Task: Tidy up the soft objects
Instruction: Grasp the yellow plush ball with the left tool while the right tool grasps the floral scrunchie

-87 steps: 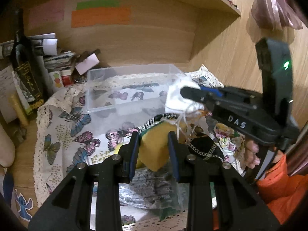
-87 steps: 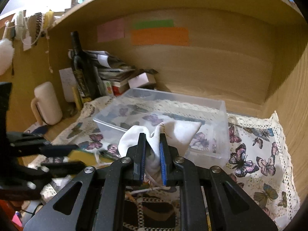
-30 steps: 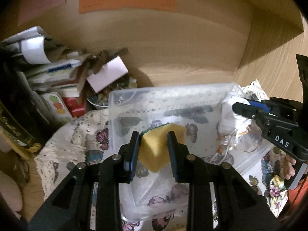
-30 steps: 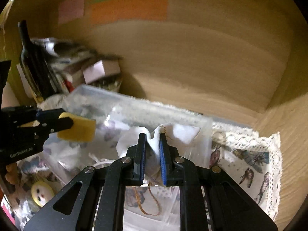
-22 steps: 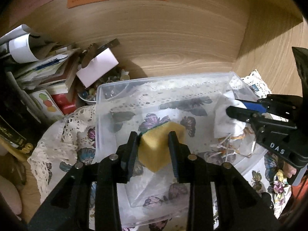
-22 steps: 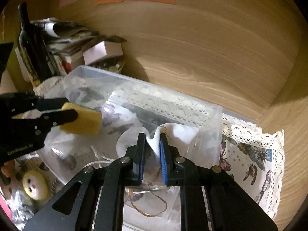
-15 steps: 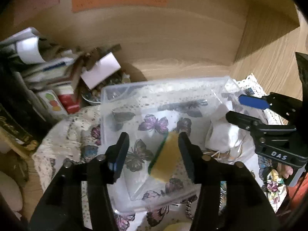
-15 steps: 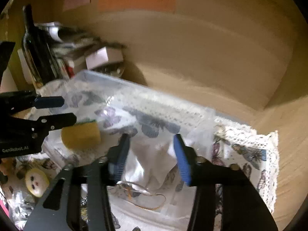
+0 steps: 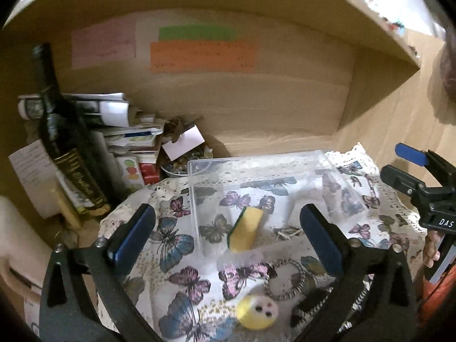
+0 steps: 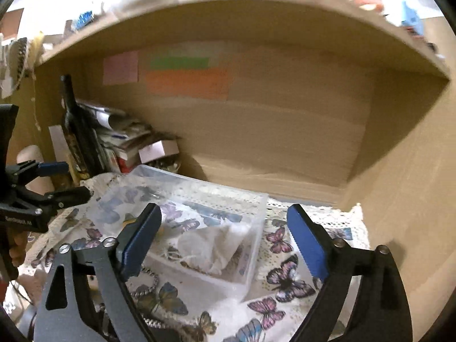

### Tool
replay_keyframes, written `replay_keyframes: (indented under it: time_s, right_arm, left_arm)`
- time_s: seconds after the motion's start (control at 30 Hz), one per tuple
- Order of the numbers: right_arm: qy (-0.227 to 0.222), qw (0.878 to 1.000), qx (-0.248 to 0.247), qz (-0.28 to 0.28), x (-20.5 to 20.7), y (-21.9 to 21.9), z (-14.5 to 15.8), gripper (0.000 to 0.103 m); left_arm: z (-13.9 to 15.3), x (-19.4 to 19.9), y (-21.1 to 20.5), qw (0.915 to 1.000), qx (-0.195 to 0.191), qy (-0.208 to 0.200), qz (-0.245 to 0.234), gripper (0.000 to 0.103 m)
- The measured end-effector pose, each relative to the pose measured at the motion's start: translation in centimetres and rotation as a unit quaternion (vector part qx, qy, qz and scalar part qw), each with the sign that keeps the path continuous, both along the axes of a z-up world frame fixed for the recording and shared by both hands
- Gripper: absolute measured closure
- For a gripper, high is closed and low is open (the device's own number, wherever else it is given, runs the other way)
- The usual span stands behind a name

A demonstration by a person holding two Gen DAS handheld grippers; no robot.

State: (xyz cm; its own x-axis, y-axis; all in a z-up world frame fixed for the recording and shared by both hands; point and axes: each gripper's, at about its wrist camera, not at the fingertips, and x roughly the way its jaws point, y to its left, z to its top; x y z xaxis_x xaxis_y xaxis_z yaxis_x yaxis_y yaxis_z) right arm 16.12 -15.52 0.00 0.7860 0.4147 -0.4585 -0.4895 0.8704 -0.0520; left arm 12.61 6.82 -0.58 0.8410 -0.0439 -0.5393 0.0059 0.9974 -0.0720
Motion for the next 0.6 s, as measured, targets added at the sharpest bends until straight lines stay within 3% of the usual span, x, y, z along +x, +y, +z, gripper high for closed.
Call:
replay_keyframes:
  time_s: [0.17,0.33,0.6]
  right_arm:
    - [-0.009,1.000,0.006,-0.017,-2.7,-1.7,-0.2,0.010]
    - [0.011,0.999,-0.020,-0.036,-4.4,-3.3,-1.6,0.010]
    - [0.085,0.993,-0.021,-0.075,-5.5,-5.7,-6.9,0.010]
  left_arm:
    - [-1.0,-2.3,-0.1,0.9999,0.008,0.003,-0.006,0.000]
    - [-4.1,-2.7,-0.7,0.9986,0.014,0.048,-0.014,0.000]
    - [-8.6,-2.8,-1.0,0.9944,-0.007,0.104,-0.019,0.000]
